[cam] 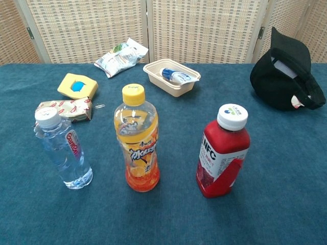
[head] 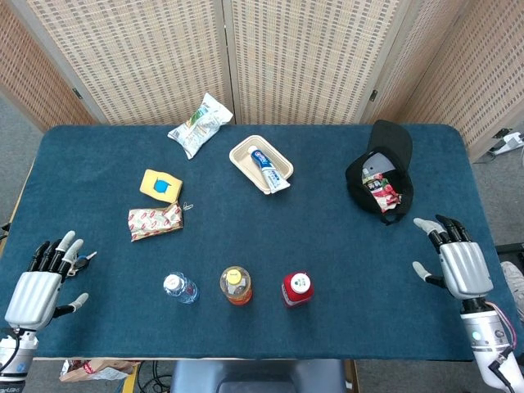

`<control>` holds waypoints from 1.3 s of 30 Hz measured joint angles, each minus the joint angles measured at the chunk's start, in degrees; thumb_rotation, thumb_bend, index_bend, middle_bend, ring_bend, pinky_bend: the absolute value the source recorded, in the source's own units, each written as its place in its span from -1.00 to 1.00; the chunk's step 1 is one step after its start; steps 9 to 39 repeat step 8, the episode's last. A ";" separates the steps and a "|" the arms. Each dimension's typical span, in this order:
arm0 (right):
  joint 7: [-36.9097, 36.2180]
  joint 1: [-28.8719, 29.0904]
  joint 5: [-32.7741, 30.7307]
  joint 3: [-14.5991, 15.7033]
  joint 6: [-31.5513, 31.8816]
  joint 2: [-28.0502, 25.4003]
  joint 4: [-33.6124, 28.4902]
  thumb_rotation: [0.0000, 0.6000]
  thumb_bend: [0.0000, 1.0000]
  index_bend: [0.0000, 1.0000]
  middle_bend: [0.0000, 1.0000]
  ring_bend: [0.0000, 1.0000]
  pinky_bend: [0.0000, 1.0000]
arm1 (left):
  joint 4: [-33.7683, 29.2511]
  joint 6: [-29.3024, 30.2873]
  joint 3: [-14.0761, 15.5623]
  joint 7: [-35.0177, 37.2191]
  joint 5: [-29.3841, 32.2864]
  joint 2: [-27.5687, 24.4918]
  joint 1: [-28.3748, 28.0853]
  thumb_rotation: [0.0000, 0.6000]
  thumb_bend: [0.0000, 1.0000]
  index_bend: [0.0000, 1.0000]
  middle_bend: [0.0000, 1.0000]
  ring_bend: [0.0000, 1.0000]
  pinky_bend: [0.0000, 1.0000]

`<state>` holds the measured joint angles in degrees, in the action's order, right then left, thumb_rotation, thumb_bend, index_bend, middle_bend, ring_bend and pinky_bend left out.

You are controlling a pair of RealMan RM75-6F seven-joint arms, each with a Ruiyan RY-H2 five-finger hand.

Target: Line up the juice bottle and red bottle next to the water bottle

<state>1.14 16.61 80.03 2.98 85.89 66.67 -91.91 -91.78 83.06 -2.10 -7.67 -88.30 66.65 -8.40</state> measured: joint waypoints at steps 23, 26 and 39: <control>-0.02 -2.94 3.80 1.18 1.14 -0.45 -1.05 1.00 -0.49 -0.58 -0.51 -0.77 -0.68 | 0.39 -0.54 -0.07 -0.05 0.21 0.78 -0.51 1.00 -0.73 -0.89 -1.00 -0.98 -1.00; -0.02 -2.94 3.80 1.18 1.14 -0.45 -1.05 1.00 -0.49 -0.58 -0.51 -0.77 -0.68 | 0.39 -0.54 -0.07 -0.05 0.21 0.78 -0.51 1.00 -0.73 -0.89 -1.00 -0.98 -1.00; -0.02 -2.94 3.80 1.18 1.14 -0.45 -1.05 1.00 -0.49 -0.58 -0.51 -0.77 -0.68 | 0.39 -0.54 -0.07 -0.05 0.21 0.78 -0.51 1.00 -0.73 -0.89 -1.00 -0.98 -1.00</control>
